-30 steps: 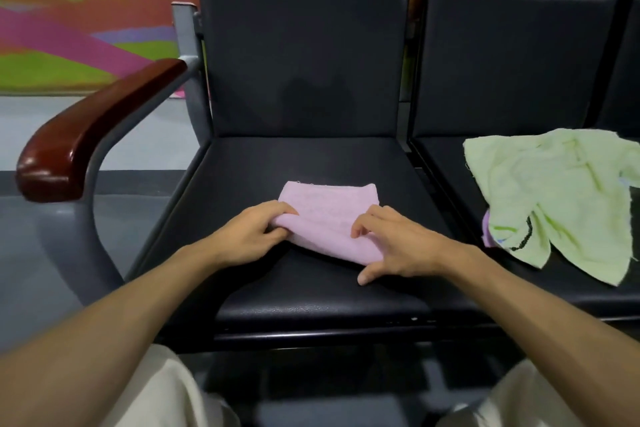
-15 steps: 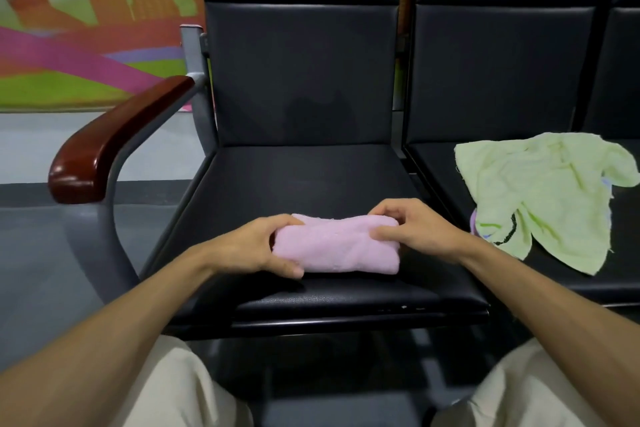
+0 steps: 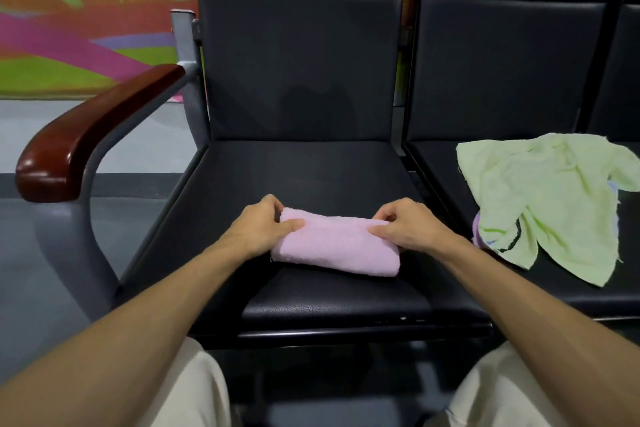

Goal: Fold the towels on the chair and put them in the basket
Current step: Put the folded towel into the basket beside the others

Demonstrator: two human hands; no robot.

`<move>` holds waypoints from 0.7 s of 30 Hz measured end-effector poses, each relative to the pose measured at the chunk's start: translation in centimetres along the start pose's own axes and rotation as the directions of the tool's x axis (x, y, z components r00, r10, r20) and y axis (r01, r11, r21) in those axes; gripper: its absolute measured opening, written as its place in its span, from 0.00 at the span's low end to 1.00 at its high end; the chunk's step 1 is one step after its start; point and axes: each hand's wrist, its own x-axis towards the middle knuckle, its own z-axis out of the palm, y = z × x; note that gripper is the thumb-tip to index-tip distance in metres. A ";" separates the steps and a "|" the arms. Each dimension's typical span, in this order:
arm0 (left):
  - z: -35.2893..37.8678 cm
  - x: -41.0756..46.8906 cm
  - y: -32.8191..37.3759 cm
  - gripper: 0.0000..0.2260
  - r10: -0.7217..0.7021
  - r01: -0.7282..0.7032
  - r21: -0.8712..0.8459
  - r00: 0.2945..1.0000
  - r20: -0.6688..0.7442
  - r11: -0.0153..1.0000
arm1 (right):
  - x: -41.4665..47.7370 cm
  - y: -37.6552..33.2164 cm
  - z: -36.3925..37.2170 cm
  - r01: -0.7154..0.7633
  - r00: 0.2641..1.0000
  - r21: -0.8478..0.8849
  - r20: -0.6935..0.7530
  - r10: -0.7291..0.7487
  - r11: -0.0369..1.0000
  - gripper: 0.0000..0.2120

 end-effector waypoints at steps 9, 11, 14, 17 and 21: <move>0.5 0.5 1.7 0.27 -0.202 0.171 0.159 0.957 0.210 0.972 | 1.3 0.7 -0.8 0.025 0.995 -0.081 0.098 -0.017 0.996 0.05; 0.4 0.3 1.8 0.21 -0.142 0.153 -0.046 0.972 0.187 0.987 | 1.2 0.9 -0.9 0.049 0.993 -0.060 0.106 -0.042 0.997 0.05; 0.2 -0.5 2.5 0.20 -0.015 0.061 -0.394 0.993 0.118 0.917 | 0.6 1.7 -1.3 0.103 0.982 0.010 0.158 -0.103 0.995 0.08; 0.0 -1.6 3.8 0.16 0.141 -0.089 -0.579 0.989 0.046 0.811 | -0.8 2.2 -2.4 0.154 0.943 0.020 0.295 -0.153 0.988 0.16; -0.2 -2.8 5.0 0.17 0.257 -0.128 -0.658 0.961 0.102 0.742 | -2.9 1.7 -3.6 0.231 0.868 -0.050 0.461 -0.182 0.972 0.21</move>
